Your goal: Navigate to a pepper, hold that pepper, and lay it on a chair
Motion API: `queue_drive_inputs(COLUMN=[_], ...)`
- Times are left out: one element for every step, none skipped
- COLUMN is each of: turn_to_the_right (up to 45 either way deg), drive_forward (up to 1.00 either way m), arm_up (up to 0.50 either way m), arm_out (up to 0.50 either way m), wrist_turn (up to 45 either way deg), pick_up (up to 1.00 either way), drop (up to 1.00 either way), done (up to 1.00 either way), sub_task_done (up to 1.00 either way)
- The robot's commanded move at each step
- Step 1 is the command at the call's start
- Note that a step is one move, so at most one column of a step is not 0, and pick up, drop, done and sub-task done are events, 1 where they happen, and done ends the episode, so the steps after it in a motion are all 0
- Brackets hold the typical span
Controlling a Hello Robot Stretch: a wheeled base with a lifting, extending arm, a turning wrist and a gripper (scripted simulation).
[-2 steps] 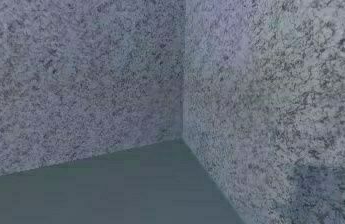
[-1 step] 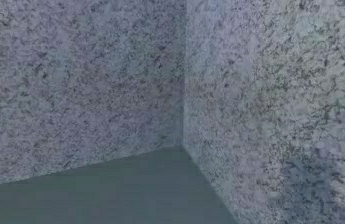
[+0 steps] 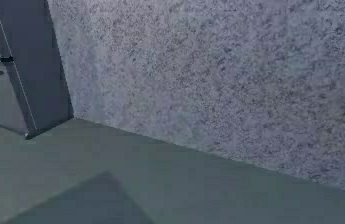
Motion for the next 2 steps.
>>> queue_drive_inputs(turn_to_the_right=[-24.0,0.0], drive_forward=[0.00,1.00], arm_up=[0.00,0.00], arm_out=[0.00,0.00], wrist_turn=[0.0,0.0], pick_up=[0.00,0.00], drop=[0.00,0.00], done=[0.00,0.00], sub_task_done=[0.00,0.00])
